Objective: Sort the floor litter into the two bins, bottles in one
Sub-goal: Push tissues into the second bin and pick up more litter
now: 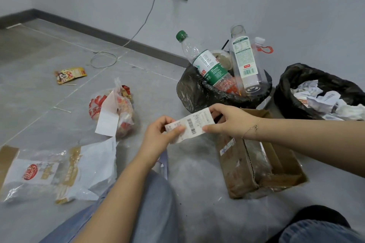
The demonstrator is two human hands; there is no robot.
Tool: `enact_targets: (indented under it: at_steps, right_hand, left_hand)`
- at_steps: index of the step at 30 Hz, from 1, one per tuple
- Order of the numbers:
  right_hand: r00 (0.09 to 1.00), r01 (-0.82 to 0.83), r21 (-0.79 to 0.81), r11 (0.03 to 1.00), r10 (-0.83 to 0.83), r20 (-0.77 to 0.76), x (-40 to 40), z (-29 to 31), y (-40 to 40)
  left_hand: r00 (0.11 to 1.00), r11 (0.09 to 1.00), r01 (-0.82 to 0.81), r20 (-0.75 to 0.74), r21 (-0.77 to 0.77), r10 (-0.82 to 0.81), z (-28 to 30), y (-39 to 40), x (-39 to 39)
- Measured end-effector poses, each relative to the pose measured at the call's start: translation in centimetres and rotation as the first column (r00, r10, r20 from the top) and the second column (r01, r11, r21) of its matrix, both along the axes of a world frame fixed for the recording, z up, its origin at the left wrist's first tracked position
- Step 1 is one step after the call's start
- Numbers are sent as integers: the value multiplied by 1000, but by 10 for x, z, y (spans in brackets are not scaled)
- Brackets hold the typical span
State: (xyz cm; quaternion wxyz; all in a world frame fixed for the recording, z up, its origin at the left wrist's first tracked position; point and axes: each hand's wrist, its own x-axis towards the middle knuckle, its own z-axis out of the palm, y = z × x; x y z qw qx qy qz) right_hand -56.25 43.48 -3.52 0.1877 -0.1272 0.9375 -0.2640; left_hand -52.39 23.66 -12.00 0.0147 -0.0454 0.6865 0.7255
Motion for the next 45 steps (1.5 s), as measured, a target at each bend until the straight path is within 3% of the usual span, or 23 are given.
enact_targets:
  at_steps: [4, 10, 15, 18, 20, 22, 24, 30, 37, 40, 42, 45]
  right_hand:
    - [997, 75, -104, 992, -71, 37, 8, 1, 5]
    - [979, 192, -247, 950, -167, 117, 28, 16, 17]
    - [961, 265, -241, 934, -235, 145, 46, 19, 25]
    - [930, 367, -357, 859, -332, 156, 52, 12, 20]
    - [924, 373, -394, 840, -373, 80, 54, 6, 17]
    - [950, 206, -311, 928, -265, -162, 58, 1, 18]
    - [945, 5, -154, 988, -54, -322, 63, -3, 20]
    - [892, -187, 186, 965, 246, -380, 58, -13, 23]
    - [789, -330, 341, 880, 456, -411, 55, -20, 15]
    - [835, -359, 339, 870, 462, -301, 51, -18, 13]
    - [898, -309, 242, 920, 366, -244, 50, -14, 10]
    - [964, -93, -22, 995, 84, -253, 48, -10, 4]
  left_hand:
    - [1000, 996, 14, 23, 89, -16, 2, 16, 12]
    - [946, 890, -50, 306, 454, -104, -2, 21, 23]
    - [952, 918, -118, 305, 380, -4, 2, 30, 38]
    - [959, 922, -141, 282, 361, 36, 6, 46, 50]
    - [960, 911, -146, 277, 385, 37, 7, 57, 57]
    - [961, 888, -144, 276, 438, 20, 11, 65, 63]
    - [965, 857, -117, 260, 502, -21, 13, 68, 65]
    - [955, 734, -111, 277, 670, -109, 16, 58, 61]
    - [965, 854, -42, 243, 519, -101, 9, 54, 57]
    - [971, 910, -55, 233, 411, -46, 4, 49, 55]
    - [979, 943, -78, 202, 323, 11, 0, 47, 54]
    - [988, 970, -50, 151, 238, 13, -2, 47, 54]
